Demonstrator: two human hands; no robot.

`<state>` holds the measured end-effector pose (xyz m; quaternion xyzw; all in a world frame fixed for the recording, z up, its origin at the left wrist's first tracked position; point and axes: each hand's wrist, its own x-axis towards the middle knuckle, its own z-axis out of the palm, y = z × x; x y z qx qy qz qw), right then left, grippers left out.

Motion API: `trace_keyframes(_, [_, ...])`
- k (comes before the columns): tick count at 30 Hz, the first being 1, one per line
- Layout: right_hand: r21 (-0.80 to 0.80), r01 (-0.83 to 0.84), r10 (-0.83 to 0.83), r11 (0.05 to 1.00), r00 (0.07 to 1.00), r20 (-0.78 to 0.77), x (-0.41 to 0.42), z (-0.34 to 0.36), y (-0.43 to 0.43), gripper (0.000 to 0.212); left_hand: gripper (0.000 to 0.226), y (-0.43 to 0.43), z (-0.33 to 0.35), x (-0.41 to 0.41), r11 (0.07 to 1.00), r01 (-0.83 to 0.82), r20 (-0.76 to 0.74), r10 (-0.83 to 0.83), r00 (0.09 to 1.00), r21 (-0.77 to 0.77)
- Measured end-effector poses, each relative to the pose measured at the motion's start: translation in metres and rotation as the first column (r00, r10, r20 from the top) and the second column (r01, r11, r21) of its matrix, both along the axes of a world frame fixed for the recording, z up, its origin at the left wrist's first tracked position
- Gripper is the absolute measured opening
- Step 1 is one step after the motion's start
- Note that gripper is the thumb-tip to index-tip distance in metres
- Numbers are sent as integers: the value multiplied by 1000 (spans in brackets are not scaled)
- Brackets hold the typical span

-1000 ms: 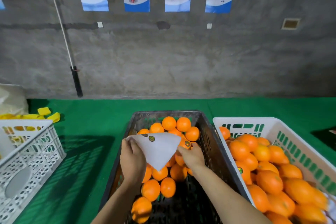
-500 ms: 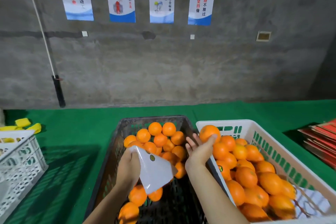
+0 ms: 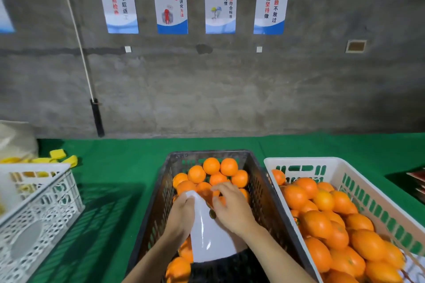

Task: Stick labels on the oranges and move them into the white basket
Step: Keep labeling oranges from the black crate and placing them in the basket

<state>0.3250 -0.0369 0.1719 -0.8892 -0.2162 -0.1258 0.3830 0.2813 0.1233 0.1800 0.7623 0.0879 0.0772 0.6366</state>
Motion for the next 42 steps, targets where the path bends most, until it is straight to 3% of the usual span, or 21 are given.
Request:
trace_keyframes(2, [-172,-105,103,979,994,-21,-1,-3,6,35,31,3,3,0,988,-17,13,20,1000,-152])
trace_keyframes(4, [-118,-153,138,981,982,-127,-3,1,8,43,30,6,7,0,949,-15,16,21,1000,-315])
trace_keyframes(8, [52,-165,172,985,947,-272,-7,2,10,63,21,13,12,-1,886,-100,-67,78,995,-453])
trace_keyframes(11, [233,-157,233,960,909,-346,-10,5,16,45,30,16,16,-1,806,-22,-124,-64,990,-592])
trace_keyframes(14, [313,-155,262,937,905,-334,-8,4,19,30,27,16,15,1,793,7,-119,-100,988,-609])
trace_keyframes(18, [308,-147,242,940,922,-300,-7,3,17,22,22,17,9,3,920,31,-57,-58,997,-390])
trace_keyframes(23, [410,-67,221,910,914,-340,-5,7,19,21,15,16,4,3,957,-116,-48,107,993,-265])
trace_keyframes(25, [457,-16,220,889,891,-397,-2,7,19,30,18,15,5,4,972,-155,-40,151,988,-174])
trace_keyframes(28, [473,39,205,880,868,-452,1,4,17,45,21,14,0,5,966,-238,84,230,970,103])
trace_keyframes(30, [482,54,192,874,874,-447,3,2,16,49,23,14,-3,1,869,-352,200,298,933,348])
trace_keyframes(32, [487,65,183,871,877,-445,3,2,16,48,24,15,-5,0,817,-335,300,209,931,470])
trace_keyframes(36, [524,34,258,851,842,-473,-2,3,16,33,12,7,-7,0,867,-26,146,-54,988,497])
trace_keyframes(40, [579,29,310,815,823,-477,-5,4,17,29,5,4,-7,-1,871,-1,151,-84,985,492])
trace_keyframes(42, [590,36,314,807,819,-480,-7,5,17,28,15,5,-9,-1,859,-20,166,-76,983,511])
